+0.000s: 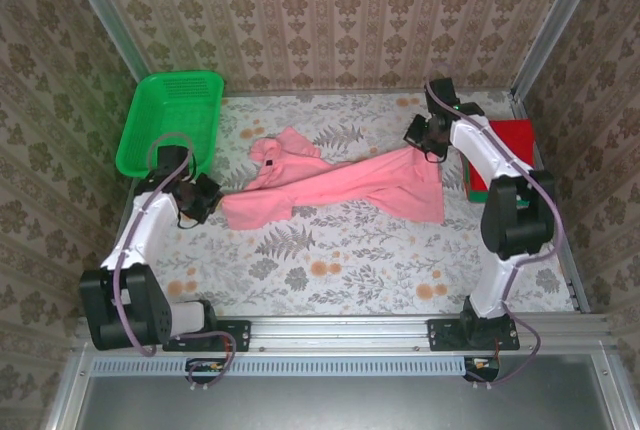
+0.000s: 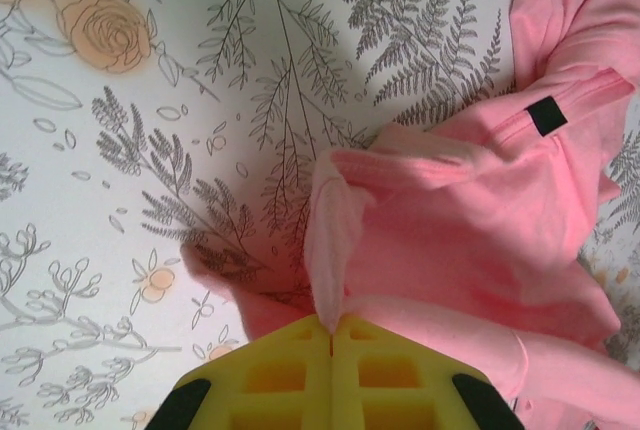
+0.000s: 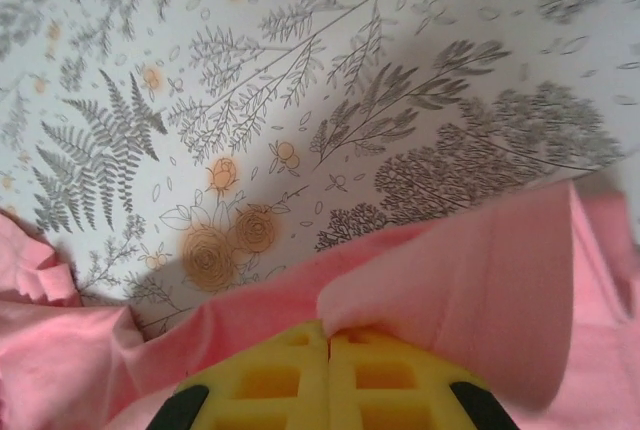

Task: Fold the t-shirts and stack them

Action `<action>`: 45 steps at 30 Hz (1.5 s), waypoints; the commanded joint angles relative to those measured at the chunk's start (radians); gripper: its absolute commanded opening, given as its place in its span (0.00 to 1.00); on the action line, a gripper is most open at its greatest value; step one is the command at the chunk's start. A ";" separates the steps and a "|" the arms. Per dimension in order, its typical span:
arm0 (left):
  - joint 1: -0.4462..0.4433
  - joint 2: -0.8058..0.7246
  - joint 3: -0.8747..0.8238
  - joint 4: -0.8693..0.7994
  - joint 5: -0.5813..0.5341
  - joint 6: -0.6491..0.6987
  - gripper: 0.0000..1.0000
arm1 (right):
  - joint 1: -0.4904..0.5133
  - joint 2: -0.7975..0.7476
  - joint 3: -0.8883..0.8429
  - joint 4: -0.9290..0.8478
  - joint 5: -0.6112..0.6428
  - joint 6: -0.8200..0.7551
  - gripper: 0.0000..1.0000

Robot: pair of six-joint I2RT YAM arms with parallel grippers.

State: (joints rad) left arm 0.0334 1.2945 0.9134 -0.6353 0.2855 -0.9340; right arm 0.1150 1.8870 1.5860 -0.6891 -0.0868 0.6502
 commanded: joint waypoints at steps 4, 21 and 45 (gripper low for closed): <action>0.023 0.142 0.125 0.054 0.037 0.047 0.00 | -0.011 0.165 0.183 -0.015 -0.115 -0.081 0.33; 0.025 0.222 0.134 0.068 0.058 0.070 0.00 | -0.076 0.121 -0.119 0.263 -0.234 0.123 0.36; 0.026 0.215 0.099 0.097 0.050 0.054 0.00 | -0.084 0.200 -0.202 0.497 -0.418 0.389 0.45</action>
State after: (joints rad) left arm 0.0486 1.5085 1.0252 -0.5488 0.3340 -0.8856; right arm 0.0376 2.0937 1.4109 -0.2409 -0.4793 1.0031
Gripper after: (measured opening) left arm 0.051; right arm 0.449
